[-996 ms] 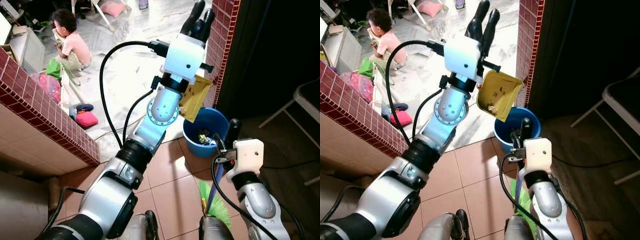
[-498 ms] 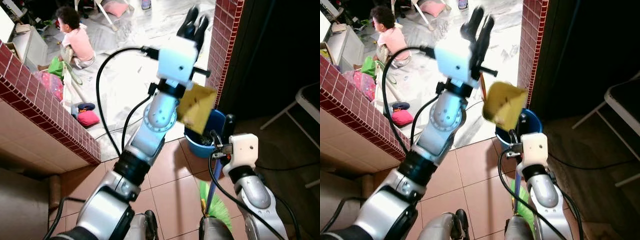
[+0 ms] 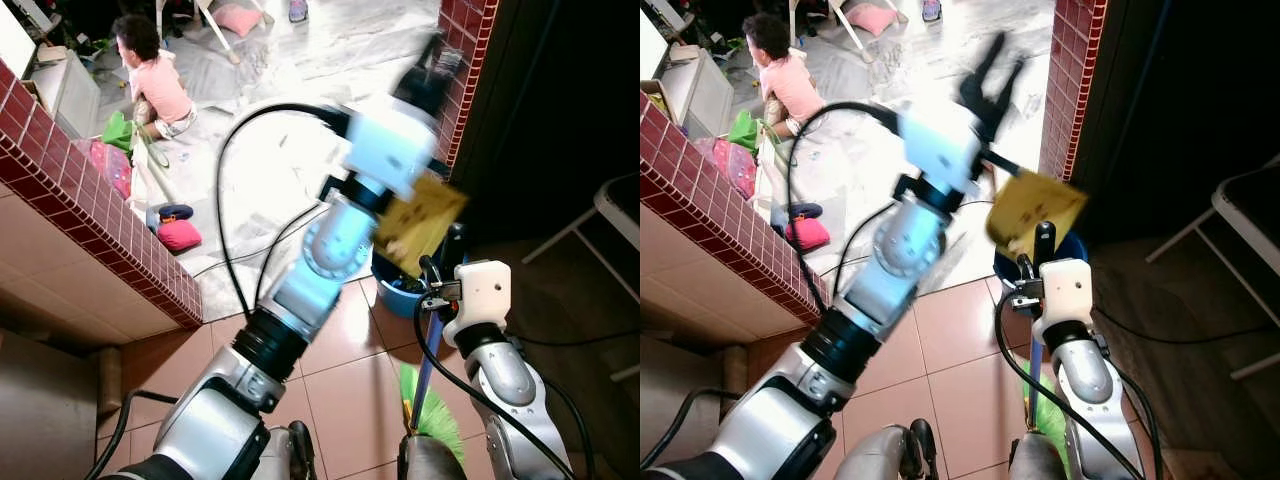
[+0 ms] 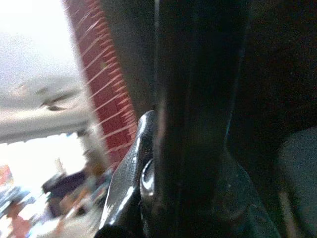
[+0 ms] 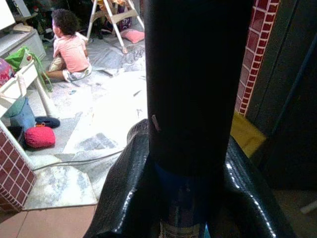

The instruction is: Sweep floor

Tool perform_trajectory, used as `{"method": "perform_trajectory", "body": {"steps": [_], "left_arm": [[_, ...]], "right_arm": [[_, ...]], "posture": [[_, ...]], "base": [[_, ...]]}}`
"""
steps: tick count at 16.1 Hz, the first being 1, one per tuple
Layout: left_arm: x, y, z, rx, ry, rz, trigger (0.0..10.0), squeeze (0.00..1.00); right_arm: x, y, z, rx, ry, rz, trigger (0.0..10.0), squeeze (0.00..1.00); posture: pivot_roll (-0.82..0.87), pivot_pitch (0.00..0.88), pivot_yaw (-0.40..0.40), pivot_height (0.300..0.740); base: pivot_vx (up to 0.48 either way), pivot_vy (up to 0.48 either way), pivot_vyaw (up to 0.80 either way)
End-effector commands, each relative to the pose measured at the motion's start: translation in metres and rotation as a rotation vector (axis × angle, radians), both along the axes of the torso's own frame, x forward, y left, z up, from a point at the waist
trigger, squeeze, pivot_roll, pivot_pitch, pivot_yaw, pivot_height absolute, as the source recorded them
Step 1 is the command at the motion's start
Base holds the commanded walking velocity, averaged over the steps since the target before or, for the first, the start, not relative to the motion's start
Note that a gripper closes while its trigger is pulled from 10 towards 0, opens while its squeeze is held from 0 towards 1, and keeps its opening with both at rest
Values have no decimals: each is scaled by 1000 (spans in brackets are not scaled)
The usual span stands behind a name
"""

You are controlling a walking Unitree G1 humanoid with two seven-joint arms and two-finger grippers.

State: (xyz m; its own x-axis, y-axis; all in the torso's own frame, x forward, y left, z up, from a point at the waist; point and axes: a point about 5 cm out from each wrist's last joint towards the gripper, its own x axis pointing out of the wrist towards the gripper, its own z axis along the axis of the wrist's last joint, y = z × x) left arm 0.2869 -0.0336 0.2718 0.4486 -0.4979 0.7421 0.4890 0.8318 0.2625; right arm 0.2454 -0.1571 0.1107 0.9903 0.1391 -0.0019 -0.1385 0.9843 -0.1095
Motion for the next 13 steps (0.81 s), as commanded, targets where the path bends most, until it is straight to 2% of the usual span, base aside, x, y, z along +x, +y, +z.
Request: {"method": "perform_trajectory", "body": {"steps": [1, 3, 5, 6, 9, 13], "left_arm": [[-37, -29, 27, -100, -149, -187, 10000, 0], [-53, -39, 20, -39, -204, -290, 10000, 0], [-69, -45, 3, 52, -254, -406, 10000, 0], [-69, -44, -1, 69, -248, -412, 10000, 0], [-54, -37, -7, 89, -225, -346, 10000, 0], [-35, -25, -3, 100, -248, -240, 10000, 0]], "right_arm": [[0, 6, -4, 23, 9, 22, 10000, 0], [2, 6, -4, 16, -1, 29, 10000, 0], [5, 6, -4, 13, -11, 32, 10000, 0], [6, 6, -4, 11, -14, 33, 10000, 0], [8, 6, -4, 10, -17, 33, 10000, 0], [10, 4, -5, 2, -16, 46, 10000, 0]], "posture": [[-274, 70, 138, 740], [-275, 67, 142, 740], [-272, 59, 147, 740], [-269, 56, 148, 740], [-265, 50, 139, 740], [-255, 45, 118, 740]], "base": [[0, 0, 0], [0, 0, 0], [0, 0, 0], [0, 0, 0], [0, 0, 0], [0, 0, 0]]}}
